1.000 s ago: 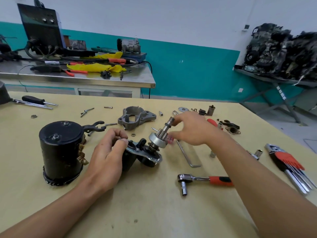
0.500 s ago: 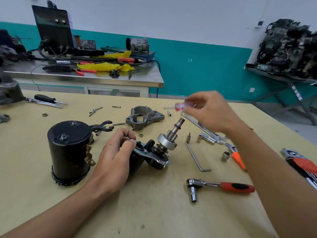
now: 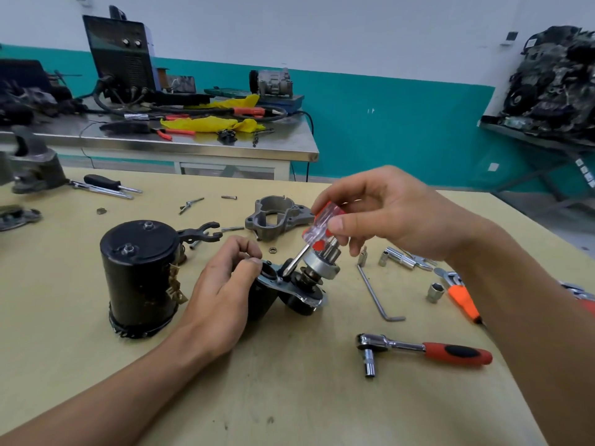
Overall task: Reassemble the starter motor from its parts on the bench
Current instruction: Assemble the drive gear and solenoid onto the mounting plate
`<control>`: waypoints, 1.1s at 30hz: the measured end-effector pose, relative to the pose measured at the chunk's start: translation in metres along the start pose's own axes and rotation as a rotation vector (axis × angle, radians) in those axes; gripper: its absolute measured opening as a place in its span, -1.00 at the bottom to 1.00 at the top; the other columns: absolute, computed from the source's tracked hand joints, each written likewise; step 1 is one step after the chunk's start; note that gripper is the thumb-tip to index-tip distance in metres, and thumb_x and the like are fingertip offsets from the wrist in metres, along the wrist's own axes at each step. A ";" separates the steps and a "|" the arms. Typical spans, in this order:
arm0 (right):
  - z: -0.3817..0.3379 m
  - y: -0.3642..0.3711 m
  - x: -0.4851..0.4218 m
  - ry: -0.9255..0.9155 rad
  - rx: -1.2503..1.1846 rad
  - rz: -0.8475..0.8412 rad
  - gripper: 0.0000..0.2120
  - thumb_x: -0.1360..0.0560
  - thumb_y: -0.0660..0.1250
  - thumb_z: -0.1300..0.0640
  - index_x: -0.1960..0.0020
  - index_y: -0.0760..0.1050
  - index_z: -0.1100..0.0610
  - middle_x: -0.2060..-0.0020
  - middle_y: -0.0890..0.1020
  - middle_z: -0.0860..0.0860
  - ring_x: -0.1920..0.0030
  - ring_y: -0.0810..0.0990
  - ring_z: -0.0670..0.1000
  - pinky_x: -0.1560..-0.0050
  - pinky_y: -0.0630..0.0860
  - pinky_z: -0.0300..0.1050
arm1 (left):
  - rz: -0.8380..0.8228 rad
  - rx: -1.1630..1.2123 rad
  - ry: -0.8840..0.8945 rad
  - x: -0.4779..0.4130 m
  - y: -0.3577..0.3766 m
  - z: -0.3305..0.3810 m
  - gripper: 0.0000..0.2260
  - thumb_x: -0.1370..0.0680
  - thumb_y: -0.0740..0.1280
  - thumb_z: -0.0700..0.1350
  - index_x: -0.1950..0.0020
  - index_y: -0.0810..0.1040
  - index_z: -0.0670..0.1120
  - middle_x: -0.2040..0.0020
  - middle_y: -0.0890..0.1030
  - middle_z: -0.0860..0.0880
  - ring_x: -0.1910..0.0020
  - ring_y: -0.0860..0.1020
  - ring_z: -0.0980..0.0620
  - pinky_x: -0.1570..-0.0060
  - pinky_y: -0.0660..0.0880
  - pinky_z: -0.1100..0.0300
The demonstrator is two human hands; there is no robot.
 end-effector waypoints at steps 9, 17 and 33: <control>0.000 0.004 0.000 0.031 0.093 0.034 -0.84 -0.53 0.40 0.25 -0.07 0.64 0.06 0.08 0.71 0.04 0.19 0.67 0.01 0.23 0.59 -0.17 | -0.001 0.011 0.004 -0.001 0.000 -0.002 -0.87 -0.46 0.15 0.05 0.10 0.47 0.12 0.32 0.46 0.15 0.33 0.36 0.18 0.24 0.32 0.05; 0.003 0.005 -0.001 0.042 0.125 0.032 -0.83 -0.53 0.40 0.24 -0.08 0.64 0.06 0.07 0.71 0.02 0.17 0.68 0.02 0.28 0.58 -0.20 | -0.017 0.033 -0.006 -0.001 0.000 -0.003 -0.87 -0.46 0.16 0.06 0.10 0.47 0.11 0.33 0.44 0.14 0.32 0.36 0.14 0.26 0.32 0.05; 0.002 0.006 0.000 0.034 0.131 0.039 -0.82 -0.53 0.40 0.25 -0.08 0.64 0.05 0.07 0.71 -0.01 0.17 0.67 0.01 0.26 0.59 -0.16 | -0.016 0.041 -0.011 -0.001 0.000 -0.003 -0.87 -0.46 0.16 0.05 0.10 0.47 0.11 0.33 0.43 0.13 0.32 0.35 0.12 0.24 0.31 0.06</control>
Point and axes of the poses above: each hand's wrist, its own x-axis away from the middle knuckle, its own y-axis out of the palm, z = x × y, the point moved 2 cm from there along -x, towards the middle knuckle
